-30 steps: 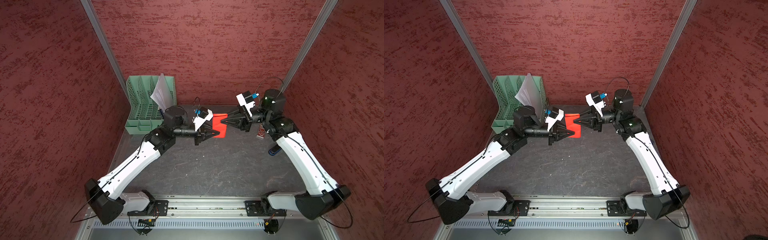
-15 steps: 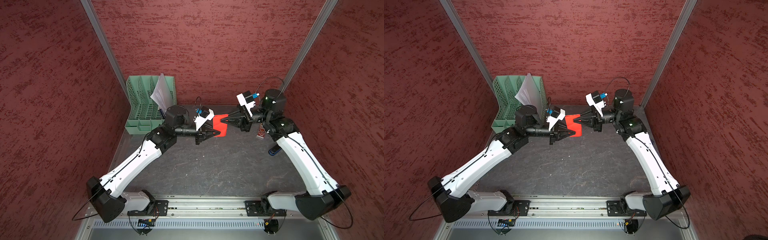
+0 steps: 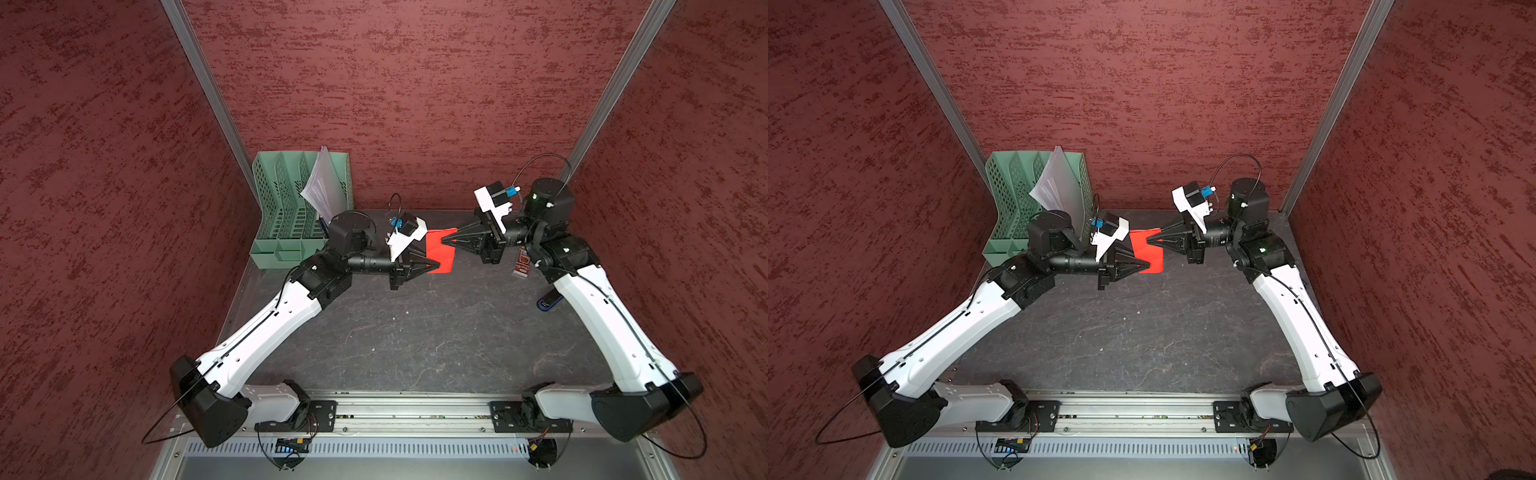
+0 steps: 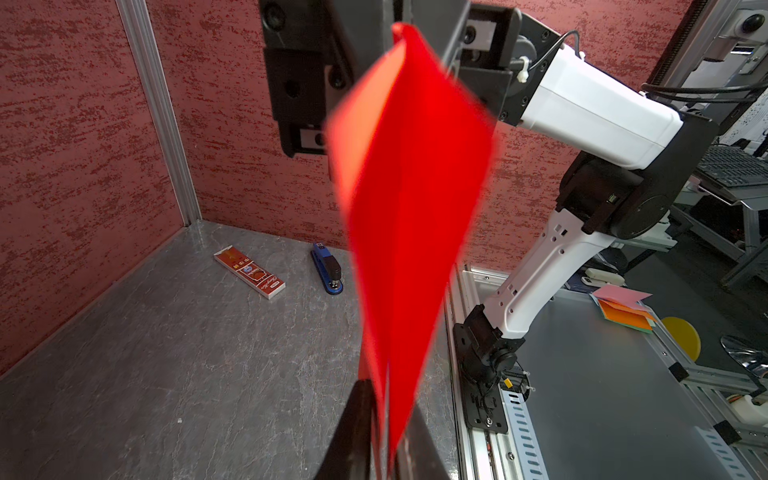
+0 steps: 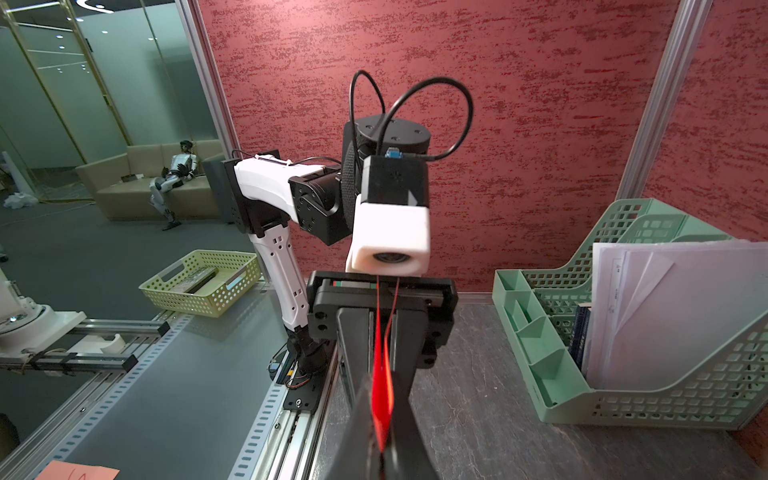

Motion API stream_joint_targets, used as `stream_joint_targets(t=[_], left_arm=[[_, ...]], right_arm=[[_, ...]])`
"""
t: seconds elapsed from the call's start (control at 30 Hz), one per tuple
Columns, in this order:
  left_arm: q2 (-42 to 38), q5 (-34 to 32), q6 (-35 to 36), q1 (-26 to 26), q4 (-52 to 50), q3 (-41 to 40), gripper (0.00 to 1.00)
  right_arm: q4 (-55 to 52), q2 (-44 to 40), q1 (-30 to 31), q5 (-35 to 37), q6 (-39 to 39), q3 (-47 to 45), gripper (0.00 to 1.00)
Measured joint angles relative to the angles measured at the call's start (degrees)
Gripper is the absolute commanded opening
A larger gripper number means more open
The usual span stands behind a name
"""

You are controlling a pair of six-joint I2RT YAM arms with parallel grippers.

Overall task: Fold the square paper along the opposite sides
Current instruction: Smooth out the paper.

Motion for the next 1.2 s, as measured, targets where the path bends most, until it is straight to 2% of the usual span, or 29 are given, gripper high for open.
stream_joint_targets(t=[0.3,0.8,0.97,1.2], left_arm=[[-0.9,-0.1,0.0,0.0,0.6,0.0,0.14],[-0.7,0.1,-2.1,0.0,9.8,0.0,0.15],[0.2,0.0,-3.0,0.0,11.3,0.0,0.07],[0.2,0.0,-3.1,0.0,12.0,0.0,0.07]], right_arm=[[0.2,0.0,0.0,0.2,0.0,0.0,0.00],[1.6,-0.7,0.3,0.2,0.6,-0.5,0.00],[1.6,-0.9,0.3,0.2,0.6,-0.5,0.00],[1.8,-0.9,0.3,0.3,0.6,-0.5,0.00]])
